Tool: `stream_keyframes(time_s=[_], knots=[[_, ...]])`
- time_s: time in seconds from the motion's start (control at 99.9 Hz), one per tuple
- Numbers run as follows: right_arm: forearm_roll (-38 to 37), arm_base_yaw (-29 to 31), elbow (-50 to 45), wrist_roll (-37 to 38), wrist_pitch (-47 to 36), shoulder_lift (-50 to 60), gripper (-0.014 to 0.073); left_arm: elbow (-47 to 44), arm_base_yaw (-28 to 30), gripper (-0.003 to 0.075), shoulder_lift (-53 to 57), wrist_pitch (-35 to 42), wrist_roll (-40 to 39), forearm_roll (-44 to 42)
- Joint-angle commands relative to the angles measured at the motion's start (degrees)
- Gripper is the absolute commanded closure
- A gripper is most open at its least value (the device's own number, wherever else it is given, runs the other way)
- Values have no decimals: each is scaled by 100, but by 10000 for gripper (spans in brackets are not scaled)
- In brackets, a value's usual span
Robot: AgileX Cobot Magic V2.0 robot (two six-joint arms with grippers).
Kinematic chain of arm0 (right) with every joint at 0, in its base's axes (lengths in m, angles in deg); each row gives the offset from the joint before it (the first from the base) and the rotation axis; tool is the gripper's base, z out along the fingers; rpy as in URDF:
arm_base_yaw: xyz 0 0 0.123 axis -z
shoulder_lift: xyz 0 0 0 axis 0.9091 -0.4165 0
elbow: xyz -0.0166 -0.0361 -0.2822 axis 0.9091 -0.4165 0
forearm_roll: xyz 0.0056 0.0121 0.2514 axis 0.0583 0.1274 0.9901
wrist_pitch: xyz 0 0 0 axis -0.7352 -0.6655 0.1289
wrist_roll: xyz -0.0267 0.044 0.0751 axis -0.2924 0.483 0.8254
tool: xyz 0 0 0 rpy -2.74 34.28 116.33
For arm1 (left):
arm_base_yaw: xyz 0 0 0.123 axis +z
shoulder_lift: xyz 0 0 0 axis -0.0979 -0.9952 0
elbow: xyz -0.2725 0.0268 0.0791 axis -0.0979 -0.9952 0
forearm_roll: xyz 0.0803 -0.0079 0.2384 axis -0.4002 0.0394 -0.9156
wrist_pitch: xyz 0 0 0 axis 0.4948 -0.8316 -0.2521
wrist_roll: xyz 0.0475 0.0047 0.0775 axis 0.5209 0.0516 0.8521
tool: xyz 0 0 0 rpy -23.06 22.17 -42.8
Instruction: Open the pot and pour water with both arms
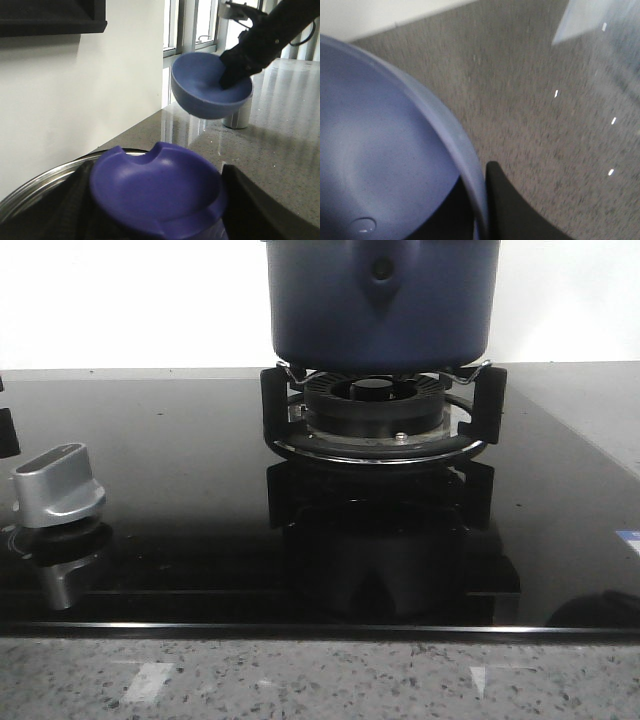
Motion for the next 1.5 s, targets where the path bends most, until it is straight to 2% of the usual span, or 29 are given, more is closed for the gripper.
stream_keyframes(time_s=[0.0,0.25,0.51,0.6,0.801,0.911,1.161,1.211,1.281,1.351,1.401,1.491], knots=[[117,86,-651,-69,-689,389,668,173,-107,406,157,207,-23,626],[-22,86,-2177,-69,-937,620,668,173,-338,406,138,207,-23,592],[14,86,-2623,-69,-1015,629,658,173,-347,406,85,221,-23,577],[14,86,-2623,-69,-1015,629,585,173,-347,406,74,221,-23,577],[41,86,-2623,-69,-1005,629,277,173,-347,406,74,243,-23,577],[41,86,-2623,-69,-1042,724,208,173,-347,406,74,243,-23,577],[146,86,-2380,-69,-1114,1716,215,267,-347,406,-95,49,-23,779],[256,86,-2375,-69,-1114,1998,242,369,-361,406,-228,77,-23,779],[355,86,-2375,-84,-1089,2419,342,559,-493,406,-447,77,-23,779],[455,7,-2375,-298,-1061,2802,514,831,-697,406,-725,77,74,779],[468,-90,-2375,-416,-1048,3065,673,1019,-843,406,-904,77,219,779],[477,-294,-2375,-443,-935,3502,661,1381,-1093,406,-1240,65,433,779]])
